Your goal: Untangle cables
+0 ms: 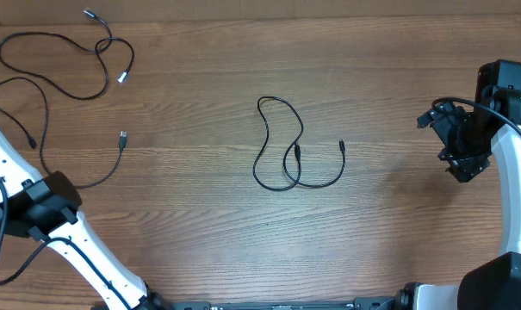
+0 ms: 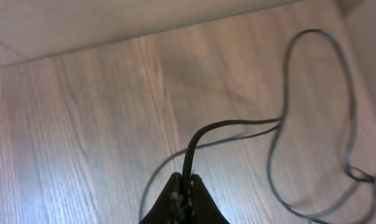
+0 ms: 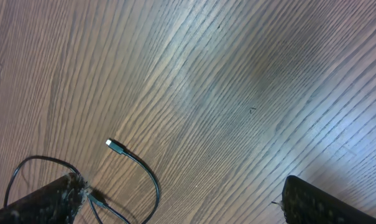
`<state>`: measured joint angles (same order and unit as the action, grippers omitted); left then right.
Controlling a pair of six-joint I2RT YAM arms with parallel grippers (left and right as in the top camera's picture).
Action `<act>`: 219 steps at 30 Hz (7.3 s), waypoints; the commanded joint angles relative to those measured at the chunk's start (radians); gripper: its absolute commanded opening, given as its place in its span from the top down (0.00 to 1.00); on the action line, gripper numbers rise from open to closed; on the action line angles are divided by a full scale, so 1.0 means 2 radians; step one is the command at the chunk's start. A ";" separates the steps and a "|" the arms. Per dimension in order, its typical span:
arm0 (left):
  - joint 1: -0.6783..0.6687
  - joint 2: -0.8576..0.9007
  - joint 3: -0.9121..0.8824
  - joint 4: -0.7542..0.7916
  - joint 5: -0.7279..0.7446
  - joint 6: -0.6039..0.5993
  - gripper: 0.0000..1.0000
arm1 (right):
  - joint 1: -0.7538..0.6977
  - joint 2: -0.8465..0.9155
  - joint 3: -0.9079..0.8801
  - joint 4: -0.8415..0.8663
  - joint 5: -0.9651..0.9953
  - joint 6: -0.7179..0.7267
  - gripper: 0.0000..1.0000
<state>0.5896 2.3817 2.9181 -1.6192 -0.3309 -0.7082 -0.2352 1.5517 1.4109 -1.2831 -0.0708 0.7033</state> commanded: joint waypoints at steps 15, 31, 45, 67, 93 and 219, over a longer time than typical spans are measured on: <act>0.081 0.004 0.005 0.057 -0.023 0.005 0.96 | -0.001 0.002 0.004 0.001 0.005 0.002 0.00; 0.095 0.014 0.004 0.086 0.089 0.060 0.96 | -0.001 0.002 0.004 0.001 0.005 0.002 0.00; 0.099 0.090 0.001 -0.035 0.215 0.071 0.96 | -0.001 0.002 0.004 0.001 0.005 0.002 0.00; 0.123 0.091 -0.086 -0.035 0.339 0.136 0.96 | -0.001 0.002 0.004 0.001 0.005 0.002 0.00; 0.140 0.091 -0.215 -0.035 0.424 0.165 0.96 | -0.001 0.002 0.004 0.001 0.005 0.002 0.00; 0.129 0.091 -0.342 0.240 0.454 -0.098 0.96 | -0.001 0.002 0.004 0.001 0.005 0.002 0.00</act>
<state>0.8341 2.5404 2.1754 -1.1351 0.5533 -0.8848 -0.2352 1.5517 1.4109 -1.2835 -0.0708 0.7033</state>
